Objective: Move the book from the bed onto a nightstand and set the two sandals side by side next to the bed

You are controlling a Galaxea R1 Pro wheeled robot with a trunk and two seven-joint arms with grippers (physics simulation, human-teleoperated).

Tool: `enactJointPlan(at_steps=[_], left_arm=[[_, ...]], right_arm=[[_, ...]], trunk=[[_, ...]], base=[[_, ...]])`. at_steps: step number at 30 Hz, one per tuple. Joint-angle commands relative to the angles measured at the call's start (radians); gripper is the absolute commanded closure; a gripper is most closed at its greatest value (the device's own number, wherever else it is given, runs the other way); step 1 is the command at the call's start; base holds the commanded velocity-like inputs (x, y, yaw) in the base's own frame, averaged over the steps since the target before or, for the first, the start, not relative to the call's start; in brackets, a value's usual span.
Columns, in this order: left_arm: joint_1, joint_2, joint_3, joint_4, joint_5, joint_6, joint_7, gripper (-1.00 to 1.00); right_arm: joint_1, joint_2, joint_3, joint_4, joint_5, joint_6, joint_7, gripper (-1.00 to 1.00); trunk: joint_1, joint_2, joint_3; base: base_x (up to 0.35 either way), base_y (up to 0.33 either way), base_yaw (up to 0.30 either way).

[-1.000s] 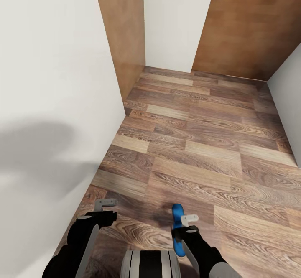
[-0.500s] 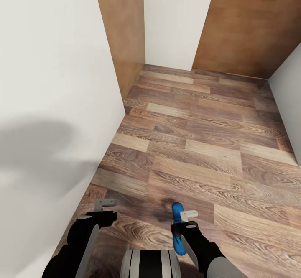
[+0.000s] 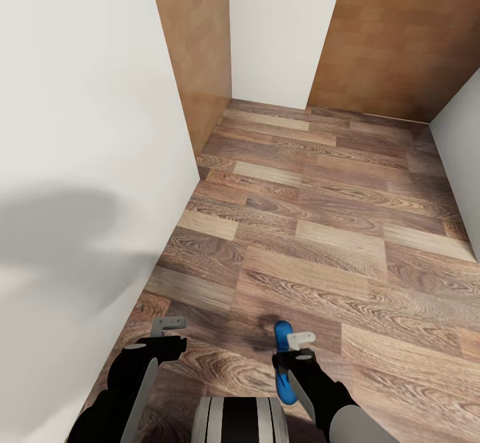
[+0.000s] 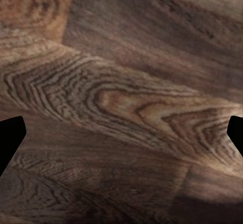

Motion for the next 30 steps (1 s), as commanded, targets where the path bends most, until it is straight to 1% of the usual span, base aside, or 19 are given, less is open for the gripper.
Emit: enactJointPlan(at_steps=[1, 7, 14, 30], left_arm=[[0.000, 0.000, -0.001, -0.001, 0.005, 0.004, 0.006, -1.00], [0.000, 0.000, -0.001, -0.001, 0.004, 0.004, 0.005, -1.00], [0.000, 0.000, -0.001, -0.001, 0.004, 0.004, 0.005, -1.00], [0.000, 0.001, -0.001, -0.001, 0.004, -0.003, 0.006, -1.00]], right_arm=[[-0.001, -0.001, 0.007, -0.002, 0.000, 0.008, -0.006, -1.00], [-0.004, -0.001, 0.007, -0.001, 0.000, 0.008, -0.007, -1.00], [-0.005, -0.001, 0.007, -0.001, 0.000, 0.008, -0.009, -1.00], [-0.006, -0.001, 0.007, 0.000, 0.000, 0.008, -0.010, -1.00]], trunk=[[0.000, 0.000, -0.001], [0.000, 0.000, -0.001], [0.003, -0.002, -0.028], [0.003, -0.002, -0.028]], base=[[0.000, 0.000, 0.000], [0.000, 0.000, 0.000], [0.000, 0.000, 0.000], [0.000, 0.000, 0.000]])
